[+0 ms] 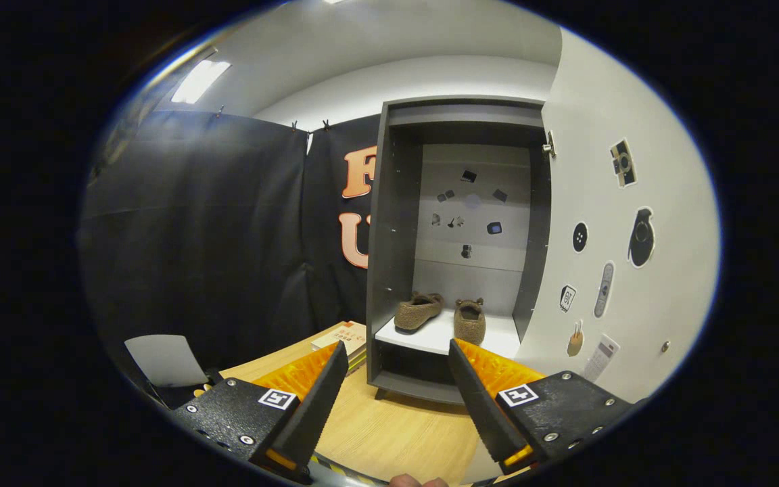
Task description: Open the shoe cabinet door, grab the shoes and put them into the shoe cabinet, then close the shoe cabinet door.
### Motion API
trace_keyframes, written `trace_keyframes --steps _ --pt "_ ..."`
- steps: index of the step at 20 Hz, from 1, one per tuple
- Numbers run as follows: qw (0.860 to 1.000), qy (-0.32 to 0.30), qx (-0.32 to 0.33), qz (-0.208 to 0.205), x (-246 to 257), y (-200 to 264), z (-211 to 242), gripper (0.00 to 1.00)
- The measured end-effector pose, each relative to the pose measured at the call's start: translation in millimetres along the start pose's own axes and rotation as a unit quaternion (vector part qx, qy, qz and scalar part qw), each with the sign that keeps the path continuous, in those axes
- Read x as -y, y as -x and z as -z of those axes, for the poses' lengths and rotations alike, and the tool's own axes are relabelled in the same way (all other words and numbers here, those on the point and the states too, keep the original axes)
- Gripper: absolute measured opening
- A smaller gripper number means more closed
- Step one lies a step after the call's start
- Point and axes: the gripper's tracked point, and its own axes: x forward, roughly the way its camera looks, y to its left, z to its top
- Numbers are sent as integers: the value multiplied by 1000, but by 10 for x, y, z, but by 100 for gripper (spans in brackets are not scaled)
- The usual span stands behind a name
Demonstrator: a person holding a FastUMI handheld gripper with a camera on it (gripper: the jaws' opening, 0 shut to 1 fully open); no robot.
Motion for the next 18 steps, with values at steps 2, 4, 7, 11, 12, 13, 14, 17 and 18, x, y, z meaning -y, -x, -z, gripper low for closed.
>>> trace_keyframes --steps 2,4,7,11,12,13,14,17,18 --pt "1000 -10 3 -6 17 137 24 93" --pt "1000 -21 8 -10 42 275 35 93" --pt "999 -25 18 -8 134 502 47 93" --pt "998 -52 22 -15 311 840 122 93" --pt "998 -60 21 -11 406 924 156 93" --pt "998 -65 18 -3 527 989 203 93" --pt "997 -69 16 11 691 1078 245 93" --pt "994 -95 16 54 1128 1227 312 93" --pt "992 -108 20 66 1281 1285 317 93"
